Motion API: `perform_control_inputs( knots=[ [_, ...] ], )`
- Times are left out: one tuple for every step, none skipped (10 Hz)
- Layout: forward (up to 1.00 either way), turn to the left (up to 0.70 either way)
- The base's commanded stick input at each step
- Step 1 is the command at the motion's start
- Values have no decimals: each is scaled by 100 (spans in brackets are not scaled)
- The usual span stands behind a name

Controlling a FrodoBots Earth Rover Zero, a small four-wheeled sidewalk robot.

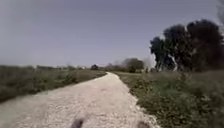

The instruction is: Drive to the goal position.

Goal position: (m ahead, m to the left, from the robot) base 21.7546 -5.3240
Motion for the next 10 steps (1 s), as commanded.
perform_control_inputs(
  knots=[
    [70, 0],
    [70, 0],
    [70, 0],
    [70, 0],
    [70, 0],
    [70, 0],
    [70, 0],
    [70, 0],
    [70, -1],
    [70, -13]
  ],
)
